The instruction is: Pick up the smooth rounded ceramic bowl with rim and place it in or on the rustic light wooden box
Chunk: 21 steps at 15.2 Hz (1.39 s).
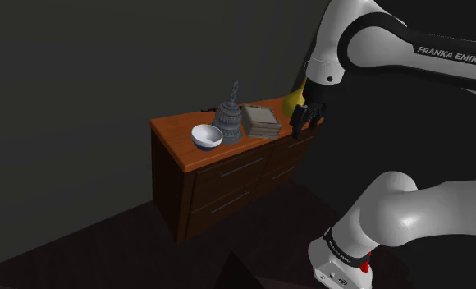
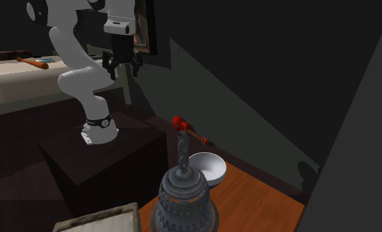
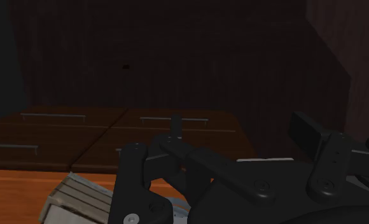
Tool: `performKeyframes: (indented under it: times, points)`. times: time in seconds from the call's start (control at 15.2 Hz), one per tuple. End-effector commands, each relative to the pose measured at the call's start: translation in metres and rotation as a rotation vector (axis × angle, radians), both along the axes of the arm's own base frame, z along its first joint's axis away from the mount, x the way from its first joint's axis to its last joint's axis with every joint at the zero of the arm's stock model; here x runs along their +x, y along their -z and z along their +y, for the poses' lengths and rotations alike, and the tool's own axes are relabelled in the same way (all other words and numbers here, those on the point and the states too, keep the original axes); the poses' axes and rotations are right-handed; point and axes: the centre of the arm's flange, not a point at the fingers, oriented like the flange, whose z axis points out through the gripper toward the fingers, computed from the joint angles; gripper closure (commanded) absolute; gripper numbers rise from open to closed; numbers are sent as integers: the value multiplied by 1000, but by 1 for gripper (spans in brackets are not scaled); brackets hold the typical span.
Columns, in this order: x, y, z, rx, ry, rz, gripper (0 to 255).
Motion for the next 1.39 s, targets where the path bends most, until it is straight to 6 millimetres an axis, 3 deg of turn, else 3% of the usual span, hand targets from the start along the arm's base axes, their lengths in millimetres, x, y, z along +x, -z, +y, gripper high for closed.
performKeyframes:
  times: [0.0,1.32]
  points:
    - [0,0,0,0,0,0,0]
    - [213,130,47,5,-51,-70,0]
